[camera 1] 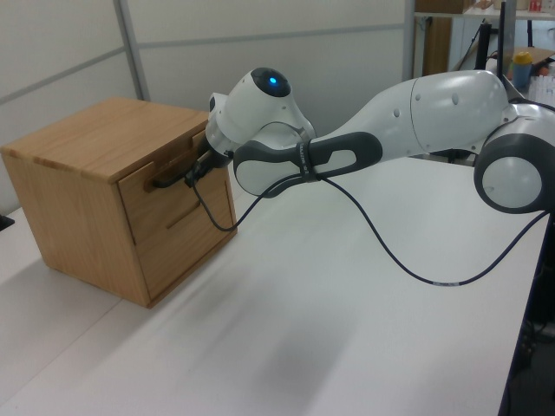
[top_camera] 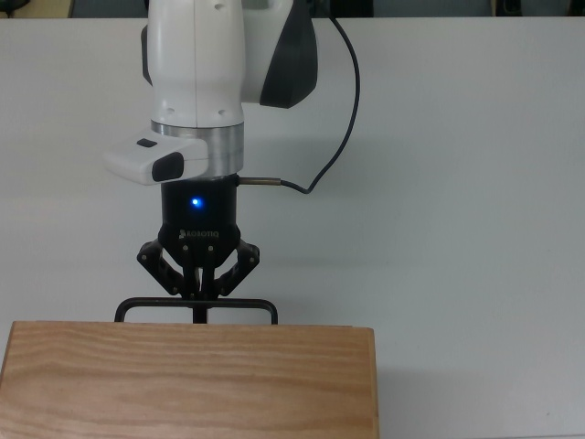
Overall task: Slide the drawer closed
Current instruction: 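Lift the gripper up and away from the closed drawer front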
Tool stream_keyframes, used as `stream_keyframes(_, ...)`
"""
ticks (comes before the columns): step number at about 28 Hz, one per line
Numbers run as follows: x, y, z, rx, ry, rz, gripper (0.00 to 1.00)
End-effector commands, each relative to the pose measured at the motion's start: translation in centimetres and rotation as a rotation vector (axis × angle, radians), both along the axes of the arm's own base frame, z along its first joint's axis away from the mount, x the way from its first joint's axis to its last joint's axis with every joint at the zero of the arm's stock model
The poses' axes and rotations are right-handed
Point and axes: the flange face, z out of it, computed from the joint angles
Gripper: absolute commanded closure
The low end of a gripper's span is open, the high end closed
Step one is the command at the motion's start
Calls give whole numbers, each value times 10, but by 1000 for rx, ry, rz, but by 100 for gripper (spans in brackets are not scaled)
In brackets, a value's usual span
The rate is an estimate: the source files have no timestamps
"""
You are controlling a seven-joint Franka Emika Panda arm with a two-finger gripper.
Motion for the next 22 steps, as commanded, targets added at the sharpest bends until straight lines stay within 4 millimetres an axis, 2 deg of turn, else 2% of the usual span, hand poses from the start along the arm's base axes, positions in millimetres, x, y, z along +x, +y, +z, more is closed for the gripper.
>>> stream_keyframes(1,-1,-3,11,-29,46,-22,100)
stream_keyframes(9,-27,-13,21,-44,293,-69,100)
stream_keyframes(13,-46,-4,26,-48,439,-70,100)
stream_keyframes(14,-54,1,31,-50,488,-68,100)
stream_keyframes(18,-73,-2,49,-16,563,-79,98)
stream_keyframes(19,-82,-5,60,8,582,-82,98)
stream_keyframes(22,-94,-3,75,27,616,-80,97)
